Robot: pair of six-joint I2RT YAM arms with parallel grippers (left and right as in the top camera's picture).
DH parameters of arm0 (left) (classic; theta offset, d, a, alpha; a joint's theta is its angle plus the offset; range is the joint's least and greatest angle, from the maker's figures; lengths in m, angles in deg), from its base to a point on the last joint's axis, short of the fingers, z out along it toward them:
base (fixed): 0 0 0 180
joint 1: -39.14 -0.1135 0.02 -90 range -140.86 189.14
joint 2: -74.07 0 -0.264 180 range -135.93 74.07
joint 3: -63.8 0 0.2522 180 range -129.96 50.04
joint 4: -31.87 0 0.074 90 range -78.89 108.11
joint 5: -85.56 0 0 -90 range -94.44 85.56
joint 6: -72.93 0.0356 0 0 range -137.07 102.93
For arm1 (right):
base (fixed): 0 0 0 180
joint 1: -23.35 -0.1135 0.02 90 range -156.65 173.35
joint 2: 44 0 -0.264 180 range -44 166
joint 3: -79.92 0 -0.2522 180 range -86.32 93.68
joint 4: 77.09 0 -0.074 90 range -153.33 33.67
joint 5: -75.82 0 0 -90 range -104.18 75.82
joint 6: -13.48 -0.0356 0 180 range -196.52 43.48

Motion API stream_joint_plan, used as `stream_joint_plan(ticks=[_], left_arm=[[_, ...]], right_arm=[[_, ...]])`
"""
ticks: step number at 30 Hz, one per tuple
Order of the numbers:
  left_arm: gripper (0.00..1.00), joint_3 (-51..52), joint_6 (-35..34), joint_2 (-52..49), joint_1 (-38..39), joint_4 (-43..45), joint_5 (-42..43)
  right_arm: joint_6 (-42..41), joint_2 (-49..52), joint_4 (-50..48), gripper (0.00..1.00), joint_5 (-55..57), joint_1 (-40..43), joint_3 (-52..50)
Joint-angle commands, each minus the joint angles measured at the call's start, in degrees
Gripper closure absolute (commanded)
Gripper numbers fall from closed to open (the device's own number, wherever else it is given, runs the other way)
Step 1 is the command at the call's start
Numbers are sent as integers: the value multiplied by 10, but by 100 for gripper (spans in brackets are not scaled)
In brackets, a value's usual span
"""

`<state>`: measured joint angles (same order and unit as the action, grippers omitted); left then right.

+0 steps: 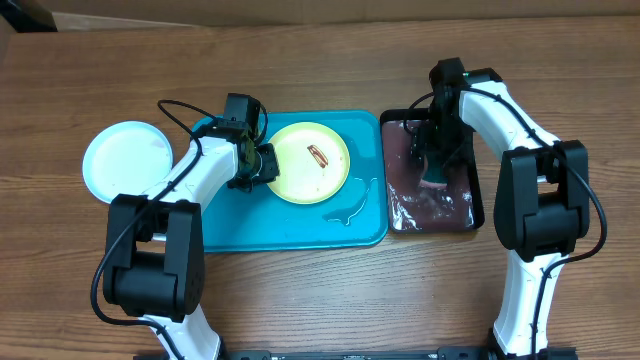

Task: Clean dirty plates on tray and stack at the side
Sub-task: 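Rub the sponge in the black tray's water with the right gripper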

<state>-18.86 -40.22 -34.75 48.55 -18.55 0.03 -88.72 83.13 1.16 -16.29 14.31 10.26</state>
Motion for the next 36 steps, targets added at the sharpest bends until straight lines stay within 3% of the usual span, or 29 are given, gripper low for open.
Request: stream_joint_plan(ticks=[1,6,7,8,9,10,13,14,15,17,18,22,28,32,36], left_arm=[[70,3,9,-4,4,-1,5],[70,3,9,-4,4,-1,5],[70,3,9,-4,4,-1,5],[70,3,9,-4,4,-1,5],[70,3,9,-4,4,-1,5],[70,3,9,-4,4,-1,5],[71,3,9,-4,4,-1,5],[71,3,9,-4,4,-1,5],[71,3,9,-4,4,-1,5],[71,3,9,-4,4,-1,5],[71,3,9,-4,4,-1,5],[71,3,9,-4,4,-2,5],[71,3,9,-4,4,-2,5],[71,3,9,-4,4,-2,4],[71,3,9,-4,4,-2,4]], right_arm=[[0,-11,-27,24,-1,-2,-2],[0,-11,-45,24,0,-2,-2],[0,-11,-47,28,1,-2,-2],[0,-11,-50,49,1,-2,-2],[0,-11,-52,88,1,-2,-2],[0,-11,-53,96,0,-2,-2],[0,-11,-52,96,-7,-2,0],[0,-11,-48,88,-10,-2,4],[0,-11,-39,57,-15,-2,11],[0,-11,-20,12,-27,-2,24],[0,-11,-7,10,-29,-2,31],[0,-11,27,10,-24,-2,44],[3,-11,40,28,-16,-2,44],[18,-11,68,32,-16,-2,44],[47,-11,90,51,-16,-3,44]])
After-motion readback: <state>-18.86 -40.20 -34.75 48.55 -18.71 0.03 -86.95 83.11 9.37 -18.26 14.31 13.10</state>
